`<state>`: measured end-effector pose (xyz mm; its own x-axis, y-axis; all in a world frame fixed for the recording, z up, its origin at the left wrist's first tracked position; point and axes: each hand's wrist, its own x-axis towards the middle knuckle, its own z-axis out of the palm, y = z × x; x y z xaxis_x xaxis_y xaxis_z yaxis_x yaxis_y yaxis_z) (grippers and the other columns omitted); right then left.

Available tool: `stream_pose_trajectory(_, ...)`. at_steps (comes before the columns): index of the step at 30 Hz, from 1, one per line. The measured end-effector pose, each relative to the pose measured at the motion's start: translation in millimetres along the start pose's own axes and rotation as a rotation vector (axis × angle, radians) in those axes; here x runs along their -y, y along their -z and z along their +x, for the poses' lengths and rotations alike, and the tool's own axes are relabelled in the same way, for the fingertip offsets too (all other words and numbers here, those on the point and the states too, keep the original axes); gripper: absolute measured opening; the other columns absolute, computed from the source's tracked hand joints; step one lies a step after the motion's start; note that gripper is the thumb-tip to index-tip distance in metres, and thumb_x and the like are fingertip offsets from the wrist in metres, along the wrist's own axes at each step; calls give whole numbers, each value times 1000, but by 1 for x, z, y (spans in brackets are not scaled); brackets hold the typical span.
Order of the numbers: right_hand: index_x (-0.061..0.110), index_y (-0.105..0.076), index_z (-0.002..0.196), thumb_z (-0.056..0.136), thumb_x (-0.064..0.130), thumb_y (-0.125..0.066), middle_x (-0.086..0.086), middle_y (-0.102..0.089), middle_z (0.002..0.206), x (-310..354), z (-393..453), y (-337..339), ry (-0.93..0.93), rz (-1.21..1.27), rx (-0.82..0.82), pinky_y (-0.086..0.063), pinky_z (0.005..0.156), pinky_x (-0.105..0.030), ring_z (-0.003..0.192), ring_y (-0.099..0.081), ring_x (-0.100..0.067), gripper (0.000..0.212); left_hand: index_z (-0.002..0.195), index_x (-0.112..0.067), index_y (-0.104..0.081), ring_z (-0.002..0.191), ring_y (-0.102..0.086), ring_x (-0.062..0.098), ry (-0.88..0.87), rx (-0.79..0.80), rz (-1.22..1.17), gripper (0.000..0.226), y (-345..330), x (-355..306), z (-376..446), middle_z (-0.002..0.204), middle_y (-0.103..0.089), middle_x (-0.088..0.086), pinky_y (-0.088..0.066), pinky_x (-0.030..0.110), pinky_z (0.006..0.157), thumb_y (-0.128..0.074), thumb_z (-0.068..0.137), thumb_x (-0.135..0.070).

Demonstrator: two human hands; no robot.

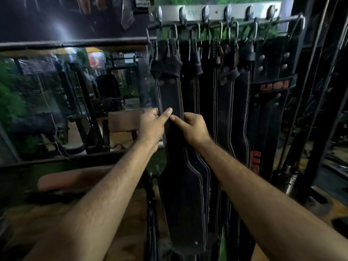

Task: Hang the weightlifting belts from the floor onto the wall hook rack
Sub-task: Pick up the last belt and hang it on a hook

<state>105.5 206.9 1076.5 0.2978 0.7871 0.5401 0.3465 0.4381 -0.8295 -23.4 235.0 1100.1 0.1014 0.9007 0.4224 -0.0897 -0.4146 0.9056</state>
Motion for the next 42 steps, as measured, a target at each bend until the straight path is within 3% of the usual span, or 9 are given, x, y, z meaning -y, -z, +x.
stream_pose_trajectory(3,10,-53,66,90,34,-76,-5,-46,59,-38,-28,-3,-59,45,91,-32,48,-31,53,-40,-18,41,65,-15,-60,58,-58,0,24,16,51,30,5,46,-21,58,-64,-13,-49,19,58,-69,94,-14)
stream_pose_trajectory(6,2,-60,70,89,41,-75,-5,-58,60,-76,-53,-11,-162,53,165,-43,50,-34,54,-50,-16,45,94,10,-65,81,-64,20,77,47,31,33,13,87,-39,86,-71,18,-55,34,72,-71,92,-23)
stream_pose_trajectory(9,2,-65,84,78,68,-74,-18,-69,75,-121,-75,-17,-216,-9,214,-54,58,-57,62,-62,-30,67,80,6,-58,64,-57,25,76,67,191,53,27,127,-56,69,-63,18,-54,44,62,-75,84,-44)
stream_pose_trajectory(12,11,-70,90,78,61,-78,-11,-76,87,-144,-95,-18,-226,-6,204,-59,73,-59,82,-74,-34,52,77,-2,-64,65,-67,28,27,63,380,57,44,154,-69,72,-68,18,-56,52,61,-72,79,-59)
stream_pose_trajectory(16,12,-72,101,81,32,-84,-4,-79,99,-156,-109,-20,-228,87,137,-62,86,-47,95,-76,-20,31,98,-12,-75,88,-76,14,154,60,250,27,53,167,-89,92,-79,-1,-63,40,82,-83,81,-32)
stream_pose_trajectory(21,2,-70,116,84,7,-81,-10,-77,112,-187,-141,-25,-335,293,62,-59,92,-37,106,-74,-23,35,103,-16,-73,88,-74,1,258,41,92,23,50,198,-110,91,-77,-13,-56,17,75,-80,82,-9)
stream_pose_trajectory(33,19,-78,108,73,36,-89,-1,-79,109,-297,-252,-14,-624,63,141,-60,91,-36,101,-75,-13,40,112,-15,-74,94,-72,7,538,115,185,36,44,336,-199,100,-75,-7,-58,21,79,-85,78,-21)
stream_pose_trajectory(37,10,-77,109,76,15,-89,-3,-78,106,-330,-277,-15,-687,116,126,-61,87,-33,99,-76,-13,35,107,-19,-73,83,-68,-6,559,92,218,27,36,368,-222,90,-71,-16,-55,11,71,-80,83,-29)
stream_pose_trajectory(42,0,-75,114,74,9,-89,-11,-76,114,-364,-297,-25,-683,103,104,-60,90,-31,103,-75,-14,43,109,-13,-75,92,-72,15,607,34,246,36,37,414,-247,94,-73,-5,-56,15,71,-81,81,-35)
